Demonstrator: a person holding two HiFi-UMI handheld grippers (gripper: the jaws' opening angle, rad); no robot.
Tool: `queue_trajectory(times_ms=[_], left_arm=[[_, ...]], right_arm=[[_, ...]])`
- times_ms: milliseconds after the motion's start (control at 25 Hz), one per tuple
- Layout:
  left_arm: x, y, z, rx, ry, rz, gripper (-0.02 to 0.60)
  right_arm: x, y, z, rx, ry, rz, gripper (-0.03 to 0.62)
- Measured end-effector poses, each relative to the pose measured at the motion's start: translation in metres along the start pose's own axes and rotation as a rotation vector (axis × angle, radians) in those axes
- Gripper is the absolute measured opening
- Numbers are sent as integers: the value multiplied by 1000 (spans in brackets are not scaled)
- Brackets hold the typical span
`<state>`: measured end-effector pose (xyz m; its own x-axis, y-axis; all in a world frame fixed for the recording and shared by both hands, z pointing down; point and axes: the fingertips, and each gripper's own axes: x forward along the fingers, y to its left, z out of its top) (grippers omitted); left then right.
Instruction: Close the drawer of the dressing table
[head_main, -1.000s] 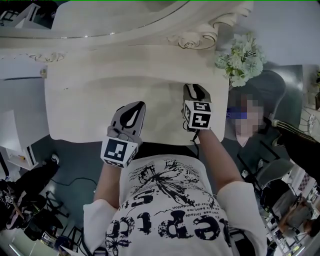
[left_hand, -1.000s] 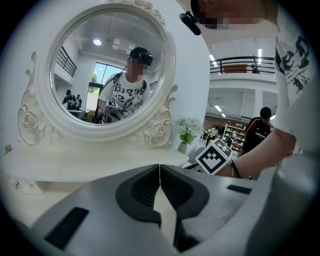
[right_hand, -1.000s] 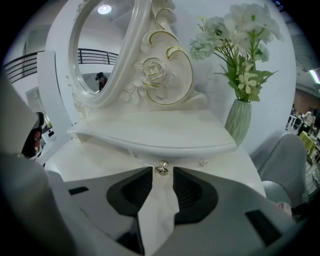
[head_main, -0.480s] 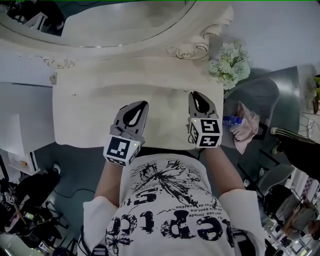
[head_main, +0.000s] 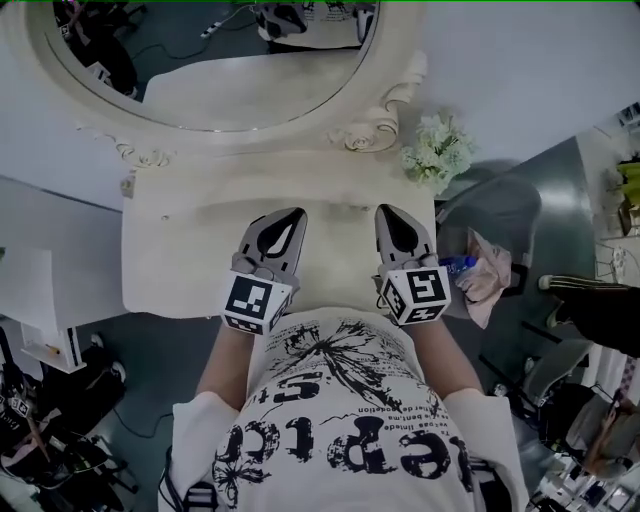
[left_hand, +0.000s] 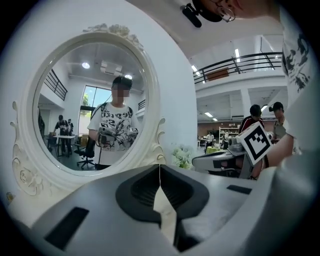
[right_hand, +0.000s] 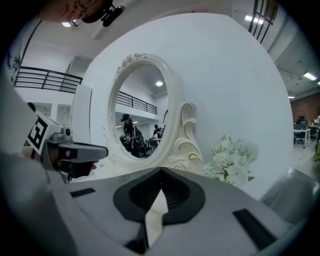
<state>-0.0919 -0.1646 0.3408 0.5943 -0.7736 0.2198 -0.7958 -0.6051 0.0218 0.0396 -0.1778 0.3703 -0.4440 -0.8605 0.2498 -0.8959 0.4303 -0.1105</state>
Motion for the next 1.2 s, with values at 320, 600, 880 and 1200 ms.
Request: queue_trajectory(times_ms=[320,600,880,1200], left_arm=[[-5,-4,15,-28,-28,12,20],[-10,-11,14,-26,-23,1,20],[-13,-18,16,-21,-25,-8,20],[-15,-23,17,-23,-22,-15,20]], right_arm=[[-19,19,22,-61,-76,9,17],[-28,28,24,-74,-81,56,17],[-35,28,28,-81,-94,55,17],[-38,29,27,-83,-86,51,17]])
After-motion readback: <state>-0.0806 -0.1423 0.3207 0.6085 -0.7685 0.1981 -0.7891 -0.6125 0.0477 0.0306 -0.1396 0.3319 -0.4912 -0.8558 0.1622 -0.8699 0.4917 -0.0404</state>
